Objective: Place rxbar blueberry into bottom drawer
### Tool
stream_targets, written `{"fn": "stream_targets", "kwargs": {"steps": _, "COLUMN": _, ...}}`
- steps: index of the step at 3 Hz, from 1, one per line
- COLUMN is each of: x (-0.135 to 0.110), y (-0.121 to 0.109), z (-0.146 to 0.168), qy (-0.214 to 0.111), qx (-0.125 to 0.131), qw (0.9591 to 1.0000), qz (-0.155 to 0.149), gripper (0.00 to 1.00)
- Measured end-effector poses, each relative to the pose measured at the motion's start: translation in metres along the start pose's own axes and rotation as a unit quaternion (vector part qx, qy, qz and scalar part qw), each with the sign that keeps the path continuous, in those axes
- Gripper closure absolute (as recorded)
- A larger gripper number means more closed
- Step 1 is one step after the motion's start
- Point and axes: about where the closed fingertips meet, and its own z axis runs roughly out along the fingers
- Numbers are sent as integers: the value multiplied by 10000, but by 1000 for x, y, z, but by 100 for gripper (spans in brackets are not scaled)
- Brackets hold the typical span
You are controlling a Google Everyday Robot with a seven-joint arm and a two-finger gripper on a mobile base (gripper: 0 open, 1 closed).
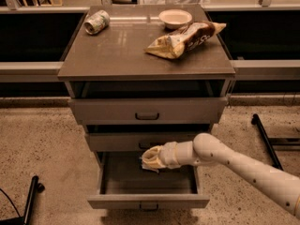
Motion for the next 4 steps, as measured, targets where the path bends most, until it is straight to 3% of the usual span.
{"fn": "stream_targets", "kwargs": {"steps": 1, "x": 44, "y": -15, "z": 9, "qy": -178, "qx": 439, "qw": 9988, "qz": 119, "gripper": 100}}
{"fn": "stream_targets", "kwargs": {"steps": 2, "x": 77, "y": -29, "z": 16, "qy": -271, "qx": 697, "qw": 9970, "qz": 177, "gripper": 100}}
{"fn": "stream_targets", "kwargs": {"steps": 4, "x": 142, "y": -58, "z": 49, "qy": -143, "qx": 820, "qw": 9960, "qz": 315, "gripper": 100}}
